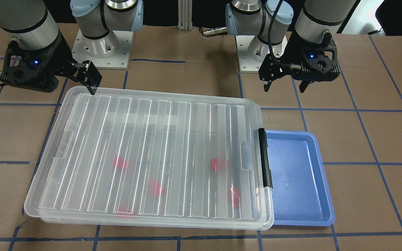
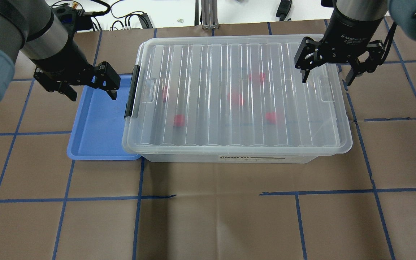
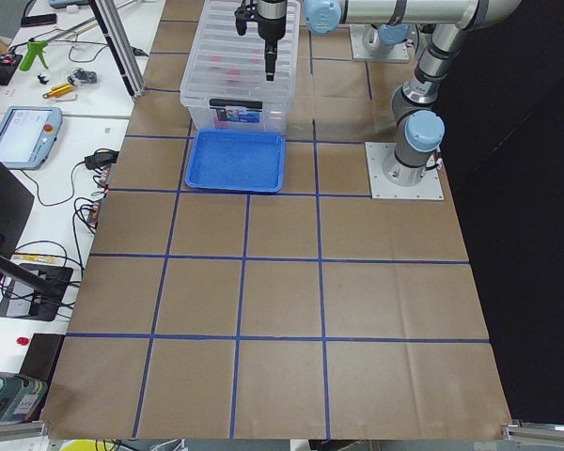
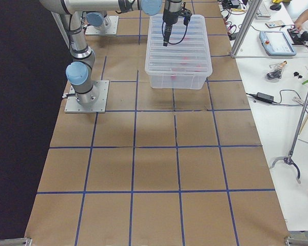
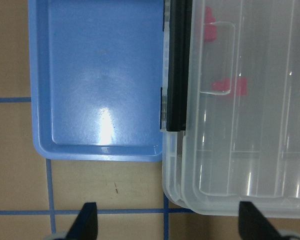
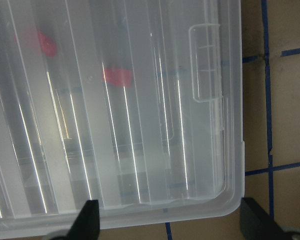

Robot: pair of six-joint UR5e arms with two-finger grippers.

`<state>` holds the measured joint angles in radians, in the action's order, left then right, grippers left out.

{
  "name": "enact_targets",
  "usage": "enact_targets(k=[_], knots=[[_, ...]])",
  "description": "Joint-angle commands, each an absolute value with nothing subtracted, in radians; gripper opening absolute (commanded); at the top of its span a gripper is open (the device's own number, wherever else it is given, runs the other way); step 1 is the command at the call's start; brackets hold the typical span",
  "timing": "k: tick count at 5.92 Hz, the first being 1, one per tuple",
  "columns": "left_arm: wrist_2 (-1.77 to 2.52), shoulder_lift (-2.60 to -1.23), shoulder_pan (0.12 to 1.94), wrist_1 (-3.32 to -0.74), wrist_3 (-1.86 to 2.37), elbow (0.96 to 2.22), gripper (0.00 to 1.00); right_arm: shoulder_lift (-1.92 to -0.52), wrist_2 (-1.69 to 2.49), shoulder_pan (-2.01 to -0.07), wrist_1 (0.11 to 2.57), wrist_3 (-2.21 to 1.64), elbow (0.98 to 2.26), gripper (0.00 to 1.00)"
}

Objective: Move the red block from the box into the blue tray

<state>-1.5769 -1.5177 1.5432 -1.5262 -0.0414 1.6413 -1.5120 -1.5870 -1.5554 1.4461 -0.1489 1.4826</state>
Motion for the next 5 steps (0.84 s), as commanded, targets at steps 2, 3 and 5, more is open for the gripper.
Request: enact_targets(k=[2, 3, 5], knots=[[-1.577, -1.517, 1.543, -1.525, -0.041, 1.641, 0.98, -1.509, -1.586, -1.555, 1.448, -0.141, 1.483, 1.00], [-1.577, -1.517, 1.545, -1.526, -0.041, 1.641, 0.98, -1.505, -1.588, -1.548, 1.456, -0.121, 1.489, 1.00], [-1.577, -1.517, 1.543, -1.526, -0.041, 1.641, 0.98, -1.479, -1.604, -1.534, 1.500, -0.043, 1.509, 1.00]])
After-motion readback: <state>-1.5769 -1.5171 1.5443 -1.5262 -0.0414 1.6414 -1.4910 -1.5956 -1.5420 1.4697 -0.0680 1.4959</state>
